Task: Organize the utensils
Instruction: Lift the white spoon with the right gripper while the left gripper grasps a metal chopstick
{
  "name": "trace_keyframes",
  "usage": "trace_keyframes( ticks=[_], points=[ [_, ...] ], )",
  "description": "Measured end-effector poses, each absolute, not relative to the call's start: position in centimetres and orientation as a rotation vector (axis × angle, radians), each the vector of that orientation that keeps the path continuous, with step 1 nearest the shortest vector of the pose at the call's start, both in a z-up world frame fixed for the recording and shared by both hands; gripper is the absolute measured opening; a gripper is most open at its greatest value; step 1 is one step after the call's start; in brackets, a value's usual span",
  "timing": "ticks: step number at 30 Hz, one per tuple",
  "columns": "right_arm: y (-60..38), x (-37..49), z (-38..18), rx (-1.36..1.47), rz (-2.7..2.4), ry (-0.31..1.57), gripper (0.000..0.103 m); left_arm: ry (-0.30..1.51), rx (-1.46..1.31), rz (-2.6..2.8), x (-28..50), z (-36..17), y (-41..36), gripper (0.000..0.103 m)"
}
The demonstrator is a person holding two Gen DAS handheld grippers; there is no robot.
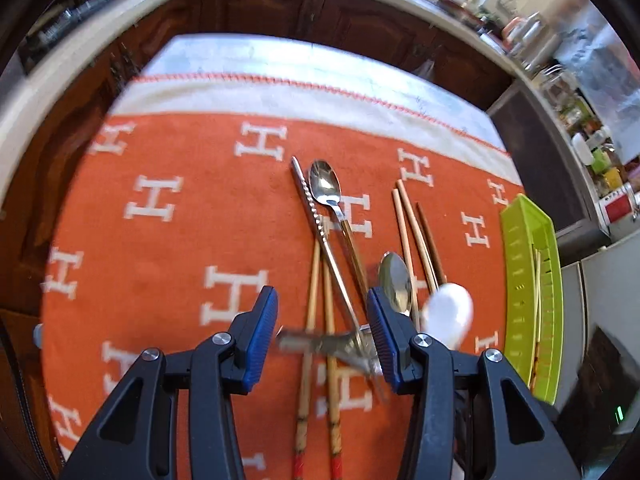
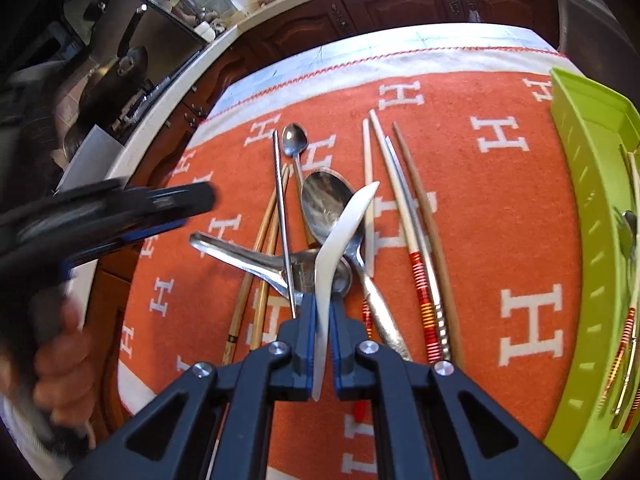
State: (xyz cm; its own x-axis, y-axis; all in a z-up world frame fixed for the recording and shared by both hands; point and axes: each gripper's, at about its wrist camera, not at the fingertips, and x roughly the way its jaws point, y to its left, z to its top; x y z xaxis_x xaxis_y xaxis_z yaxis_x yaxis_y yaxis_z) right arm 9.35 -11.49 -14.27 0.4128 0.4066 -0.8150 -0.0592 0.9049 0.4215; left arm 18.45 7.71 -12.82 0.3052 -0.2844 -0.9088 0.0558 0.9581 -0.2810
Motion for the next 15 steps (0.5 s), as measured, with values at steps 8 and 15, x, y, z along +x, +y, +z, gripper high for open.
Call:
trace_keyframes(
  ticks=[8,15],
  points=[
    [-14.5,9.1,-12.0,0.431,0.308,1.061,0.006,1.402,-0.255,-0.222,20.7,-17.0,5.7,0.013],
    [-16.1,8.8,-11.3,0.457,0.312,1.035,0.006,1.407,-0.222,-0.187,20.9,-17.6,4.6,0.013]
  ],
)
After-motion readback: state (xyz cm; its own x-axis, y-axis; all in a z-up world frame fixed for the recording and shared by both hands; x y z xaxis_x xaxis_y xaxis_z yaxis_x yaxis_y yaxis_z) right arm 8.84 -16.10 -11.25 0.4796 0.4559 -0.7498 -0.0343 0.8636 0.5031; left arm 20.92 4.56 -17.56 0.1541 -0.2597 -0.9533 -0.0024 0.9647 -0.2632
